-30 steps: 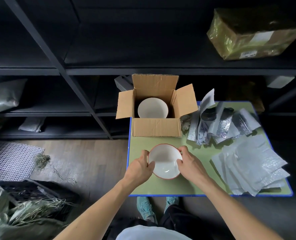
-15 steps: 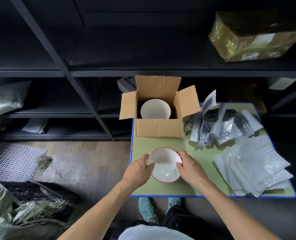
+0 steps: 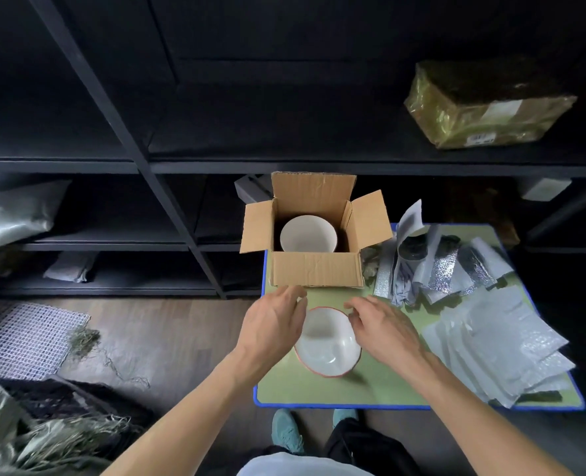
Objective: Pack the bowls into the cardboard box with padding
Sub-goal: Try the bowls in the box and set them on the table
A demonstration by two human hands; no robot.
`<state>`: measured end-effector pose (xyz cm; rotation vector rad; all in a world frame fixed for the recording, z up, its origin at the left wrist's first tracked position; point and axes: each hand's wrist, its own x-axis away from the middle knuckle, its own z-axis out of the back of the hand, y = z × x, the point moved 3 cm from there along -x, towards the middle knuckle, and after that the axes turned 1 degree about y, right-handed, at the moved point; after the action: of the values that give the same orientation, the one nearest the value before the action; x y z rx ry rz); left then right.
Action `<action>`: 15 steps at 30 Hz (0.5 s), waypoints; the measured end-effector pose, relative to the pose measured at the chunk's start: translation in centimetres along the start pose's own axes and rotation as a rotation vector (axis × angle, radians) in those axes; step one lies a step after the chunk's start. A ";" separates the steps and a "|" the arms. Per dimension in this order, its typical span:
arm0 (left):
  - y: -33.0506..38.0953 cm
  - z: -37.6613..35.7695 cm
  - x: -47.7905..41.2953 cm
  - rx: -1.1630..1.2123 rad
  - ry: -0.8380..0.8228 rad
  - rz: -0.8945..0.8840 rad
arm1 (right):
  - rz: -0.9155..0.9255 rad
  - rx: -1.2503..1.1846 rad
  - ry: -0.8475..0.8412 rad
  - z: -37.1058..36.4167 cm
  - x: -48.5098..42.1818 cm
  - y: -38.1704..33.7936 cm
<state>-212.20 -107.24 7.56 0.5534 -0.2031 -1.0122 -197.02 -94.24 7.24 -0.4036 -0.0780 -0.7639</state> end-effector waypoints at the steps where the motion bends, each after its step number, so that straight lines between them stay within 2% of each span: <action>1: 0.4 0.7 -0.5 -0.002 0.047 -0.034 | 0.018 -0.008 0.024 0.9 -0.2 -0.5; 5: 0.3 2.5 -3.3 -0.076 0.164 -0.072 | 0.075 -0.051 0.118 4.2 -1.9 -2.0; 10: -1.6 2.0 -7.2 -0.206 0.050 0.065 | 0.087 -0.101 0.169 5.8 -5.9 -2.3; 15: -1.8 1.4 -9.4 -0.288 0.055 0.156 | 0.126 -0.034 0.135 5.5 -10.2 -2.7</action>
<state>-219.09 -100.51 8.62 0.2979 -0.0488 -0.8551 -205.80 -87.17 11.00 -0.3843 0.0857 -0.6672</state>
